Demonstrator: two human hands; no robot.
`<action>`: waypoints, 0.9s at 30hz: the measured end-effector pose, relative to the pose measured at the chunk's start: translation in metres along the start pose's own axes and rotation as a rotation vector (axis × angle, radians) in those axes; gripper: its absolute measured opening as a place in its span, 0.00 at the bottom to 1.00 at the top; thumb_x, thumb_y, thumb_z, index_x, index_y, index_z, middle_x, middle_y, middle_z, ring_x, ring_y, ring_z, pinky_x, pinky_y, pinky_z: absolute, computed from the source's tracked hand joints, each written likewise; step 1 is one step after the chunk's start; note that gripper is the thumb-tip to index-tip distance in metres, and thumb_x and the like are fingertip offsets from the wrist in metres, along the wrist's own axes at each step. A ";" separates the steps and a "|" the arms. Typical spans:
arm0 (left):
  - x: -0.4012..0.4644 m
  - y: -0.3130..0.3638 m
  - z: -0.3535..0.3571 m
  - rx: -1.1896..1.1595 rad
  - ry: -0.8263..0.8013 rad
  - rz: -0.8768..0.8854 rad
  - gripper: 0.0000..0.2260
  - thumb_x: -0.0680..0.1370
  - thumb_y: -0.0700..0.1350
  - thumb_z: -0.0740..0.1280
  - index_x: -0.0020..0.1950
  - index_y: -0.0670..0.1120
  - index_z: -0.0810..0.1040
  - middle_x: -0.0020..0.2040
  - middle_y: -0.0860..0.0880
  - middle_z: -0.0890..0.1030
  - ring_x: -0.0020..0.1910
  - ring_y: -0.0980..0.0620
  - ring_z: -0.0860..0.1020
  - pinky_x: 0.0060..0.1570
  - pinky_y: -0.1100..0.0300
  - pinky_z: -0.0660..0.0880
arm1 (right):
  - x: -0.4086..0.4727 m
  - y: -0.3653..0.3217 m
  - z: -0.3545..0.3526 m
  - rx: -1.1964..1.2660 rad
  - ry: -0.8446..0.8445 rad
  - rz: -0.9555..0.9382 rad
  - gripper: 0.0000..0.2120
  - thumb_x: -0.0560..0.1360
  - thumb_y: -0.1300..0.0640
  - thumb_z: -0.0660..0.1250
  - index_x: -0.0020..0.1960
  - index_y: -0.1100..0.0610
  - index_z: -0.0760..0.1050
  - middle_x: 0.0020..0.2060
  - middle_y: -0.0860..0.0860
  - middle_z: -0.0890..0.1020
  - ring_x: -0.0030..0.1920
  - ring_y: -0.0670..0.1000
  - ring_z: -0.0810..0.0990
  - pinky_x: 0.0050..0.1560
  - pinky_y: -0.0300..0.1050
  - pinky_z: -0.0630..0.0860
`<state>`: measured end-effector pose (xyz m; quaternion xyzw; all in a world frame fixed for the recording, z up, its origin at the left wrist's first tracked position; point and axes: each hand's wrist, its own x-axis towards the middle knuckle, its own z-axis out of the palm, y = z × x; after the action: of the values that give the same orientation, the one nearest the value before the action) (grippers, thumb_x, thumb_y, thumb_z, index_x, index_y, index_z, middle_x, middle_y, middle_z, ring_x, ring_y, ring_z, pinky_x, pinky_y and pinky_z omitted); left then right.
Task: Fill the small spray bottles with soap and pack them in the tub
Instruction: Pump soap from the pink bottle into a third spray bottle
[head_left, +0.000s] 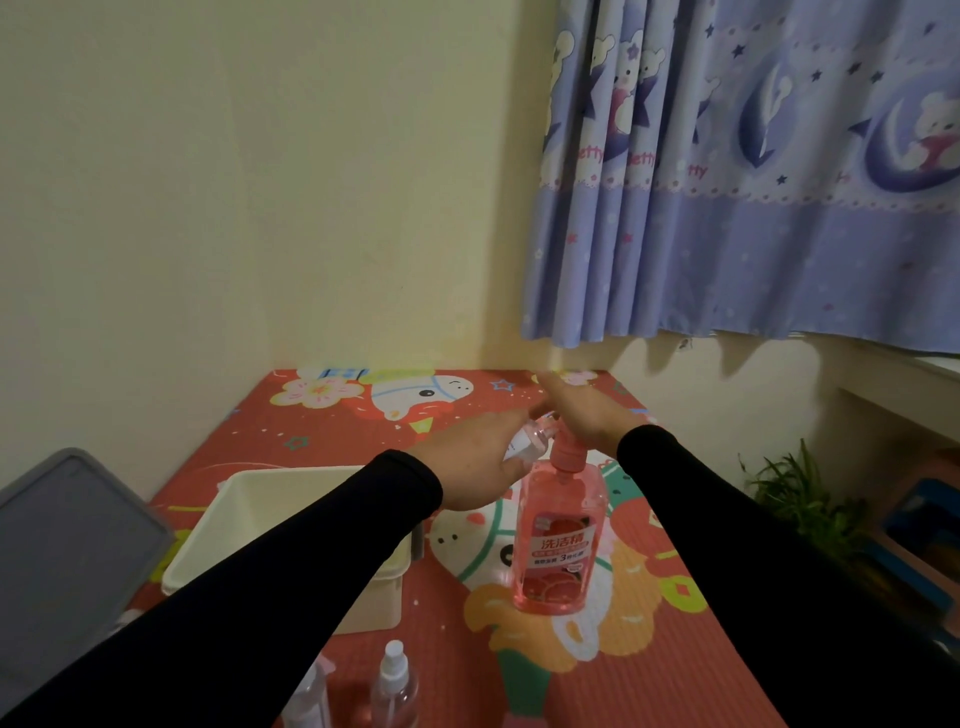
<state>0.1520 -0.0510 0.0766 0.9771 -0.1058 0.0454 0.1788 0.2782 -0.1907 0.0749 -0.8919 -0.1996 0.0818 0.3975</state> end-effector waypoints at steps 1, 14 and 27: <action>-0.001 0.000 0.003 -0.001 -0.009 -0.005 0.23 0.82 0.57 0.55 0.76 0.54 0.57 0.70 0.48 0.72 0.62 0.47 0.75 0.61 0.51 0.72 | -0.001 0.002 0.003 -0.013 -0.010 0.002 0.32 0.80 0.36 0.46 0.51 0.57 0.81 0.43 0.51 0.79 0.48 0.52 0.76 0.60 0.49 0.70; 0.002 0.004 -0.006 0.052 0.018 -0.015 0.21 0.82 0.56 0.56 0.73 0.50 0.62 0.67 0.47 0.73 0.62 0.46 0.73 0.52 0.55 0.68 | -0.006 -0.014 -0.008 -0.063 -0.012 -0.033 0.31 0.80 0.38 0.46 0.64 0.59 0.76 0.61 0.53 0.78 0.61 0.54 0.75 0.67 0.52 0.68; 0.000 0.003 -0.003 0.054 -0.023 -0.032 0.22 0.82 0.57 0.55 0.74 0.49 0.61 0.71 0.47 0.70 0.65 0.47 0.71 0.62 0.52 0.69 | -0.009 -0.013 -0.006 -0.104 -0.017 -0.031 0.32 0.80 0.38 0.45 0.70 0.58 0.71 0.69 0.58 0.72 0.69 0.55 0.70 0.72 0.54 0.63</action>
<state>0.1514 -0.0527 0.0805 0.9836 -0.0909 0.0341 0.1520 0.2682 -0.1904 0.0885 -0.9074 -0.2207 0.0731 0.3502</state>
